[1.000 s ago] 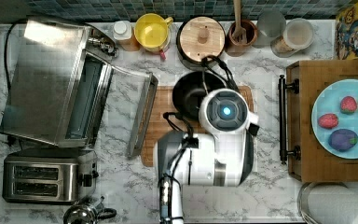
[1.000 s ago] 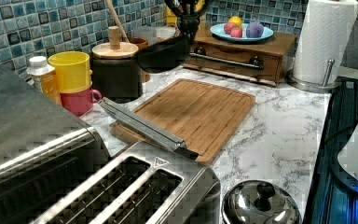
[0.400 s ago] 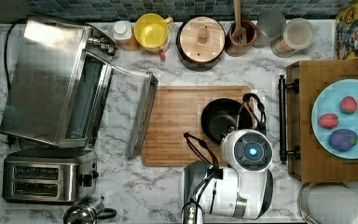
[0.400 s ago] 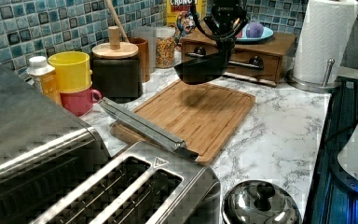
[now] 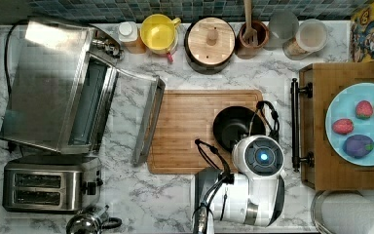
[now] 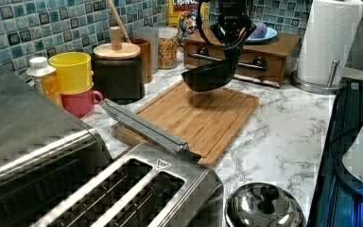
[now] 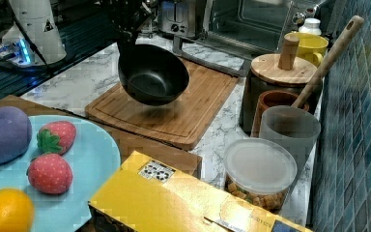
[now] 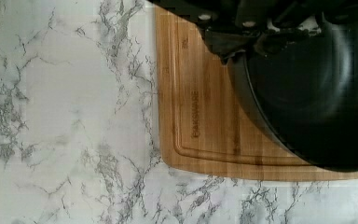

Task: Put the bowl on the board.

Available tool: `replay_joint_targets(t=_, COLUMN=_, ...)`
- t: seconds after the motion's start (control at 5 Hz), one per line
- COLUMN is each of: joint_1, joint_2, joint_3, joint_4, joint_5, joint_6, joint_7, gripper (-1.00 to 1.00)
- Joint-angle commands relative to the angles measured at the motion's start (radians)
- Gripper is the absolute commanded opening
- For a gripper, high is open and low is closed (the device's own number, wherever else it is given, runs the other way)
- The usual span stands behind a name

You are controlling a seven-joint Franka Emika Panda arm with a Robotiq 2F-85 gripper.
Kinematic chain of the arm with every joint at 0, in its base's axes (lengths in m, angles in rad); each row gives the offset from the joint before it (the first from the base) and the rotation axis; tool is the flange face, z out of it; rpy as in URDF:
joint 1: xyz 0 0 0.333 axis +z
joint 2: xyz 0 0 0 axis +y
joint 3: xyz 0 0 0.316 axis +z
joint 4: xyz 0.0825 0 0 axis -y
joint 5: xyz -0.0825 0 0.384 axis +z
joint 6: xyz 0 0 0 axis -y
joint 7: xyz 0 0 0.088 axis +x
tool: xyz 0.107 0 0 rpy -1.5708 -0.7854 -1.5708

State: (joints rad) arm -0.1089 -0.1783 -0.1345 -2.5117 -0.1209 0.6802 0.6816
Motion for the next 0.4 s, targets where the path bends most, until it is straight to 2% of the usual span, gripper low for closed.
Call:
replay_joint_targets(t=0.2, joint_1=-0.023, joint_2=0.100, joint_3=0.004, joint_4=0.165, joint_5=-0.036, joint_6=0.062, joint_7=0.075, gripper=-1.00)
replay_joint_targets(t=0.4, joint_1=-0.029, joint_2=0.142, joint_3=-0.002, joint_4=0.215, joint_5=-0.022, joint_6=0.040, joint_7=0.053, gripper=-1.00)
